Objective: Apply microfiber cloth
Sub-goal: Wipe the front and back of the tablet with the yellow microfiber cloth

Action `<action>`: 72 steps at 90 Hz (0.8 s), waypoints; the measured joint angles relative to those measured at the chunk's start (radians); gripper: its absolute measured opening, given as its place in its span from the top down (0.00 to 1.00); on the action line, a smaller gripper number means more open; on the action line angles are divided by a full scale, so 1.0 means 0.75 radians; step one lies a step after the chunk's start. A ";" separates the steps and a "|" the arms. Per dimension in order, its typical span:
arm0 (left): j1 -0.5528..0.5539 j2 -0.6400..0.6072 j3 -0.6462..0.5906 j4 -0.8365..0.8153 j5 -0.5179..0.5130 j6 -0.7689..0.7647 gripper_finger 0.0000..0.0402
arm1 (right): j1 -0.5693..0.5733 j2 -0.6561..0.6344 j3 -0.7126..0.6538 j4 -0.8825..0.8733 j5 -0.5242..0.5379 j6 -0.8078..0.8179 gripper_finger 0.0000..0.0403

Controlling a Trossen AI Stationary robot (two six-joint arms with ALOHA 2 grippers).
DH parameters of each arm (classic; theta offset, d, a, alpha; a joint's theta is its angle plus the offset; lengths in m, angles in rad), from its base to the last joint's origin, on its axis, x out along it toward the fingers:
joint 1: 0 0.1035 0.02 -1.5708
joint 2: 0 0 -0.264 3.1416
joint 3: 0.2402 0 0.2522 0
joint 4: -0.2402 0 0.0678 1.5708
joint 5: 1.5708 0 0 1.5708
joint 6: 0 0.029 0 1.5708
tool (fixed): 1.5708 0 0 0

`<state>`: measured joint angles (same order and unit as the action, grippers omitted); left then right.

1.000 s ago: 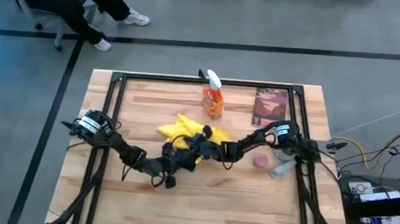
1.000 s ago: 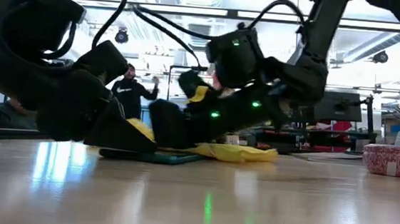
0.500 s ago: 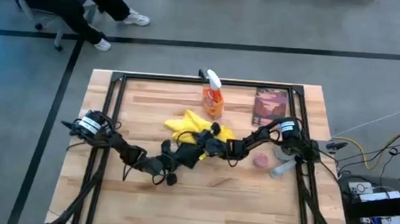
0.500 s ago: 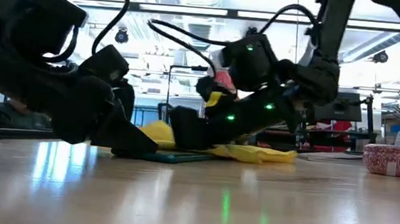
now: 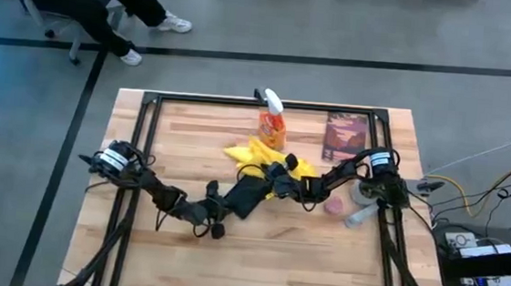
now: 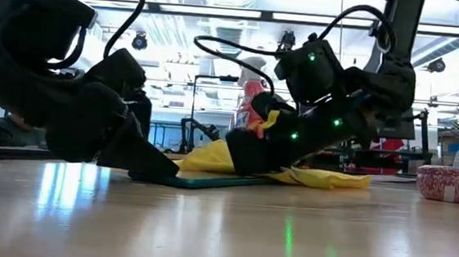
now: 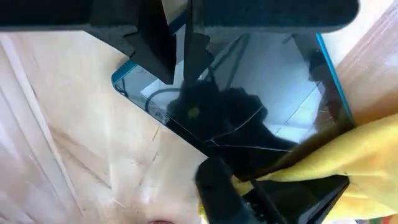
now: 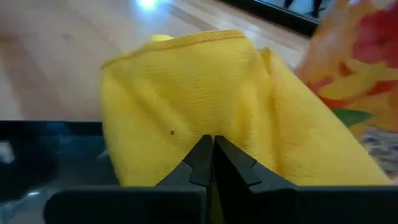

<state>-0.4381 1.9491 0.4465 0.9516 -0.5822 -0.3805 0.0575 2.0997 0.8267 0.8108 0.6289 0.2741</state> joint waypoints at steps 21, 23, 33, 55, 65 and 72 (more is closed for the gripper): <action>0.000 0.000 -0.001 0.005 -0.001 0.000 0.95 | 0.034 0.085 0.130 0.020 -0.193 -0.026 1.00; -0.001 0.000 -0.001 0.008 -0.001 0.000 0.95 | 0.034 0.099 0.151 0.017 -0.222 -0.034 1.00; -0.002 0.000 -0.002 0.009 0.004 0.000 0.95 | 0.033 0.174 0.270 0.020 -0.380 -0.095 1.00; 0.001 0.000 -0.006 0.009 -0.019 -0.011 0.95 | -0.021 0.218 0.348 0.005 -0.266 -0.103 1.00; 0.003 0.000 -0.006 0.007 -0.036 -0.016 0.95 | -0.075 0.212 0.328 0.008 -0.232 -0.091 1.00; 0.003 0.000 -0.007 0.008 -0.037 -0.017 0.95 | -0.103 0.211 0.318 0.010 -0.229 -0.089 1.00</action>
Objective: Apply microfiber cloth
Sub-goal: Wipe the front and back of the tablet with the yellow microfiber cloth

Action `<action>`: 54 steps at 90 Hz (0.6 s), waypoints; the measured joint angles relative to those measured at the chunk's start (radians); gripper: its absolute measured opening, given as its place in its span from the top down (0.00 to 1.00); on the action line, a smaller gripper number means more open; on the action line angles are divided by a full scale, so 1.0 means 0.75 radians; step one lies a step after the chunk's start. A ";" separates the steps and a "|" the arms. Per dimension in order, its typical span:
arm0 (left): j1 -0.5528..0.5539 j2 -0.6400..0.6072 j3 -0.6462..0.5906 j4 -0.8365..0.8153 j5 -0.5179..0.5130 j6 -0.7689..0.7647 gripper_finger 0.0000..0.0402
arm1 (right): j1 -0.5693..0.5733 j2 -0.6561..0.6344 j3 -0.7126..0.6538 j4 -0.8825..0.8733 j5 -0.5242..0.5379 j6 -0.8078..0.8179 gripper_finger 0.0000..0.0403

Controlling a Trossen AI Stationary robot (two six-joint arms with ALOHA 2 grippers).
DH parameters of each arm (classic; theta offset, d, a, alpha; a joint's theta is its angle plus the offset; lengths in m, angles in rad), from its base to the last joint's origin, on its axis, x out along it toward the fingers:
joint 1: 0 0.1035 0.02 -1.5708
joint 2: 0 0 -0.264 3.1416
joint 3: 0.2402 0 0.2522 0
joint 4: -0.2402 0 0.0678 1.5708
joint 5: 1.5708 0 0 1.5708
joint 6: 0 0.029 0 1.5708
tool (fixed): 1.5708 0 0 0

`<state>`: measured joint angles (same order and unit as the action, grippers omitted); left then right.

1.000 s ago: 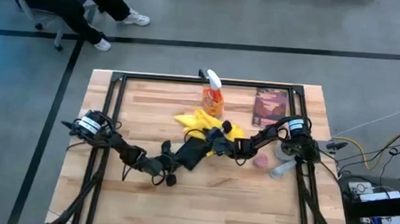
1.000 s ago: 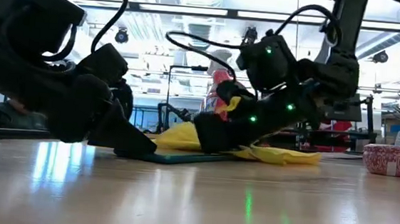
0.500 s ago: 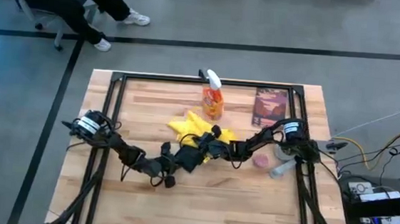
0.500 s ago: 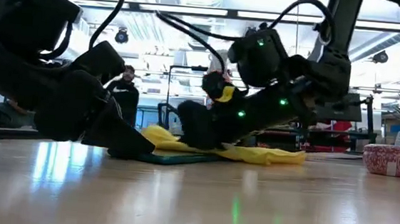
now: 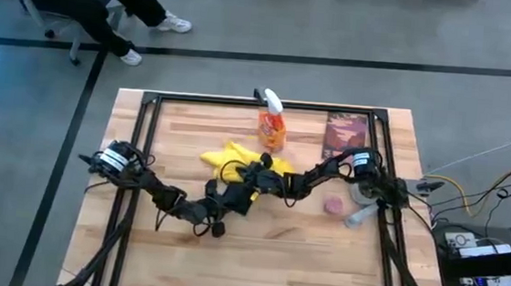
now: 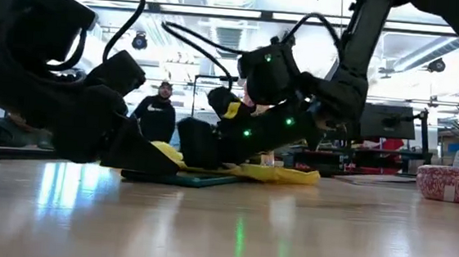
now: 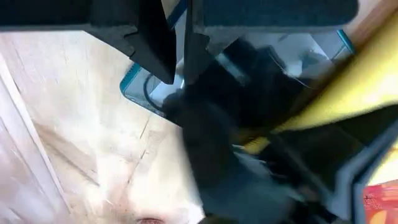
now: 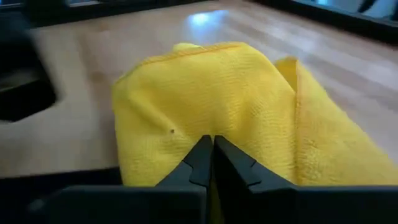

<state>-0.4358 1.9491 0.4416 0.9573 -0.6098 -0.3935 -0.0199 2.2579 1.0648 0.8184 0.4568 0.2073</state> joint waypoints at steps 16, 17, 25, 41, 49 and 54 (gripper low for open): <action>0.000 0.000 -0.002 0.000 0.007 -0.011 0.95 | -0.052 -0.008 -0.024 0.003 0.011 0.006 1.00; 0.000 0.000 -0.002 0.000 0.008 -0.011 0.95 | -0.054 -0.009 -0.026 0.003 0.011 0.006 1.00; 0.000 0.000 -0.004 0.001 0.009 -0.013 0.95 | -0.058 -0.016 -0.038 -0.001 0.049 0.004 1.00; -0.001 0.000 -0.007 -0.001 0.018 -0.019 0.95 | -0.060 -0.060 -0.095 -0.013 0.111 -0.009 1.00; -0.003 0.000 -0.008 0.000 0.025 -0.021 0.95 | -0.060 -0.084 -0.123 -0.017 0.115 -0.012 1.00; -0.003 -0.001 -0.008 0.000 0.030 -0.022 0.95 | -0.054 -0.095 -0.135 -0.018 0.107 -0.013 1.00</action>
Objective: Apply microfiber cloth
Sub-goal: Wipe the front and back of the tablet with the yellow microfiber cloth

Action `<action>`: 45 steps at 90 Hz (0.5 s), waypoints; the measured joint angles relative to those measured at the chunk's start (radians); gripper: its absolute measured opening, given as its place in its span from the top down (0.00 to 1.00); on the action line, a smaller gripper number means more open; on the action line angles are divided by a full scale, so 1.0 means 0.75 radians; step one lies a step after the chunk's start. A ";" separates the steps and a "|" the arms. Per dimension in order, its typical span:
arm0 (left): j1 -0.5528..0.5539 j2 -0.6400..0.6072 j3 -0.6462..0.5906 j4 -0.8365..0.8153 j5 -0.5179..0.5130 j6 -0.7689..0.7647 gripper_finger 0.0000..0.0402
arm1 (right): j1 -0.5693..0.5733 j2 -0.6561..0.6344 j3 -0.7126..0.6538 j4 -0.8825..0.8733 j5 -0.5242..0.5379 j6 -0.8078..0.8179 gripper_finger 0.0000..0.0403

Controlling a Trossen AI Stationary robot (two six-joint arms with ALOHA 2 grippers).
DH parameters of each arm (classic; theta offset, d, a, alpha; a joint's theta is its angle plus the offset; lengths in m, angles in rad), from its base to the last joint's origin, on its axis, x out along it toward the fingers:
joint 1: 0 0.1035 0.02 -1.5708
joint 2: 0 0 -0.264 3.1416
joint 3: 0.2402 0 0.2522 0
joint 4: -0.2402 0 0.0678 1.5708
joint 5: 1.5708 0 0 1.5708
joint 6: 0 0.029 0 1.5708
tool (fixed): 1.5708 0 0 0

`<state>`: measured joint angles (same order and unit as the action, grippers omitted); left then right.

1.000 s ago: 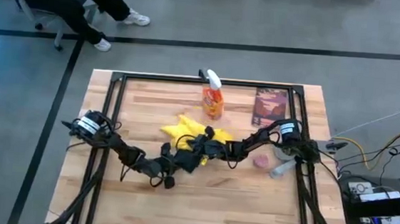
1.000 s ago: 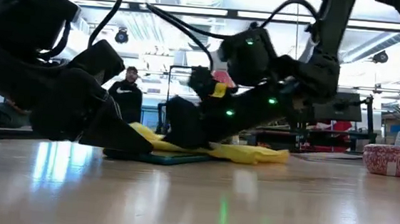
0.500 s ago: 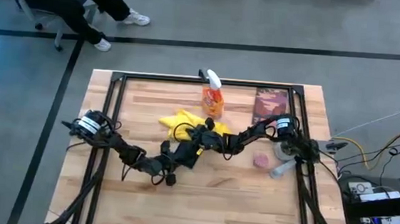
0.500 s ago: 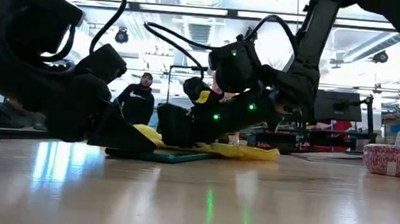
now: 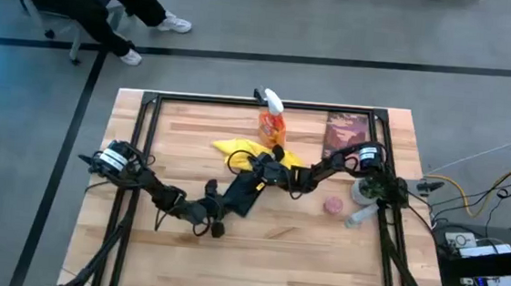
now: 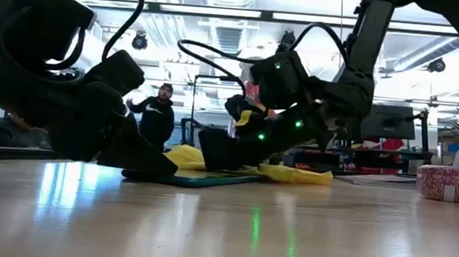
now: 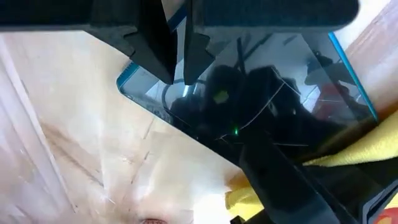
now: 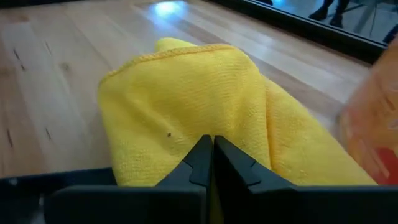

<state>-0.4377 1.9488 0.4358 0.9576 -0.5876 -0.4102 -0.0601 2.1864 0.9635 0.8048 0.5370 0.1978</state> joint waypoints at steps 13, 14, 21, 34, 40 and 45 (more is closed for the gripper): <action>-0.003 0.000 0.000 0.001 0.019 -0.001 0.95 | 0.054 -0.009 -0.010 0.000 -0.032 -0.023 1.00; -0.003 0.000 0.000 0.001 0.019 -0.001 0.95 | 0.061 -0.009 -0.010 0.000 -0.032 -0.025 1.00; -0.003 0.000 0.000 0.001 0.020 -0.005 0.95 | 0.106 -0.009 -0.010 0.003 -0.040 -0.036 1.00; -0.003 0.000 0.000 0.001 0.019 -0.015 0.95 | 0.190 -0.009 -0.010 0.005 -0.054 -0.011 1.00; -0.003 0.000 0.000 0.001 0.017 -0.016 0.95 | 0.228 -0.009 -0.010 0.013 -0.085 0.022 1.00; -0.002 0.000 0.000 0.001 0.014 -0.019 0.95 | 0.258 -0.010 -0.010 0.023 -0.123 0.055 1.00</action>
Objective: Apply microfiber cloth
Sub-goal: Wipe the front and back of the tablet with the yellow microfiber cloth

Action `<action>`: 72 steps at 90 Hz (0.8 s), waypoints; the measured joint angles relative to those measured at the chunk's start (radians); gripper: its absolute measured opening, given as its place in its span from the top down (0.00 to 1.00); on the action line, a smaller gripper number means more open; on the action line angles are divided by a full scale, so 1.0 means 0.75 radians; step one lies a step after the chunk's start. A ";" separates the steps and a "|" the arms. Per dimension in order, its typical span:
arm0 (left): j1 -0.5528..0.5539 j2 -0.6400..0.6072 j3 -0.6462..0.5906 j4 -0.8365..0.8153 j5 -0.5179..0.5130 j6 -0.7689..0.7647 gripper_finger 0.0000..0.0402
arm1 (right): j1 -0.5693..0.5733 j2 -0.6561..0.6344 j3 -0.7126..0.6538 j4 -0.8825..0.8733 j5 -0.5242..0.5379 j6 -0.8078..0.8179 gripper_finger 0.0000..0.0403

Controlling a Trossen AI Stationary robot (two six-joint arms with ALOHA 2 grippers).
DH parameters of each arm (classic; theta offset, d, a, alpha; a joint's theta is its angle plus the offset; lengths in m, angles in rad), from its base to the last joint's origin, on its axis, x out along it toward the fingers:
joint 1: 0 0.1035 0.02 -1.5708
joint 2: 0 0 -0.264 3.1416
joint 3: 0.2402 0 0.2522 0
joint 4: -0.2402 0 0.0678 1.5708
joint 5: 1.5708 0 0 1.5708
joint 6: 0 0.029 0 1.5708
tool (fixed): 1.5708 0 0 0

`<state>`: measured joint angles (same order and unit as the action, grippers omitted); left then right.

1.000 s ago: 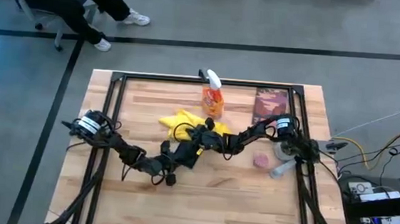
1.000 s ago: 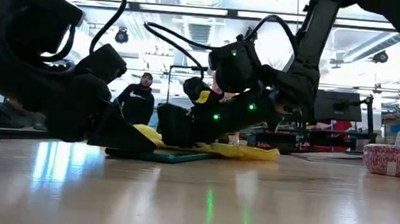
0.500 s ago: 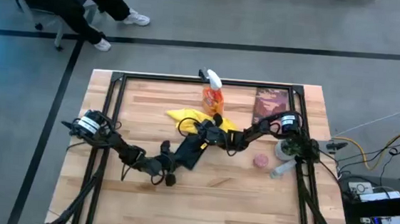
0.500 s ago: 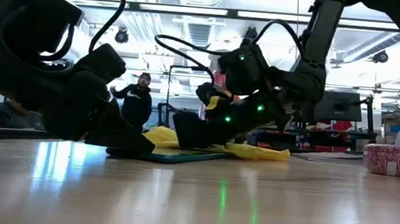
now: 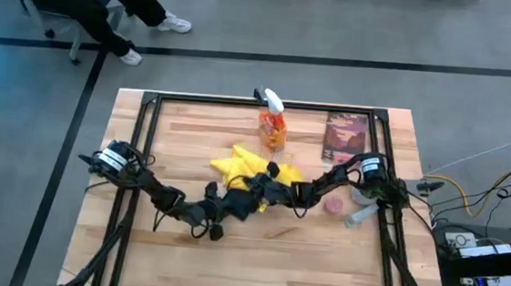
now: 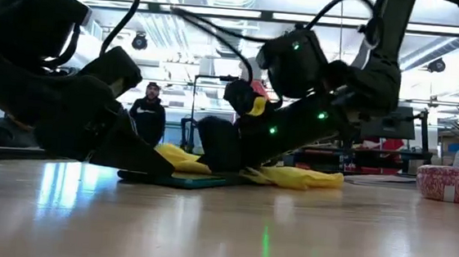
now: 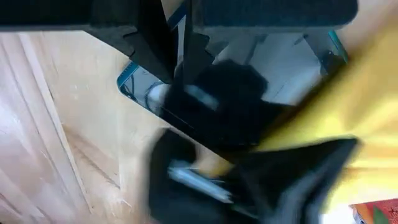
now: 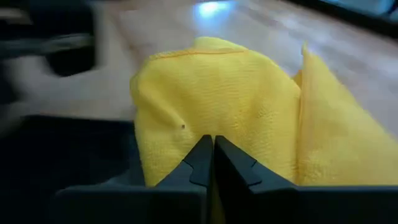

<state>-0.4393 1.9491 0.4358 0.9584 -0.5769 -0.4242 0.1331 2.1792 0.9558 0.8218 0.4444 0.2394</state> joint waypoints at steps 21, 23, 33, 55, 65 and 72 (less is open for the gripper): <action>0.001 0.000 0.000 0.000 -0.007 -0.002 0.95 | 0.121 0.000 0.010 0.004 -0.049 0.066 1.00; 0.001 0.000 0.000 0.000 -0.008 -0.004 0.95 | 0.126 -0.002 0.007 0.002 -0.045 0.068 1.00; 0.002 0.000 0.001 0.000 -0.017 -0.006 0.95 | 0.128 -0.020 -0.024 -0.028 0.030 0.108 1.00; 0.006 0.000 0.001 -0.003 -0.038 -0.006 0.95 | 0.058 -0.093 -0.163 -0.044 0.194 0.147 1.00; 0.005 0.000 0.000 -0.009 -0.037 -0.007 0.95 | 0.025 -0.157 -0.229 -0.066 0.250 0.119 1.00; 0.005 0.000 -0.001 -0.010 -0.036 -0.007 0.95 | 0.003 -0.198 -0.262 -0.075 0.255 0.095 1.00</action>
<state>-0.4358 1.9488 0.4350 0.9507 -0.6036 -0.4295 0.1352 2.0309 0.7591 0.7658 0.6358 0.3104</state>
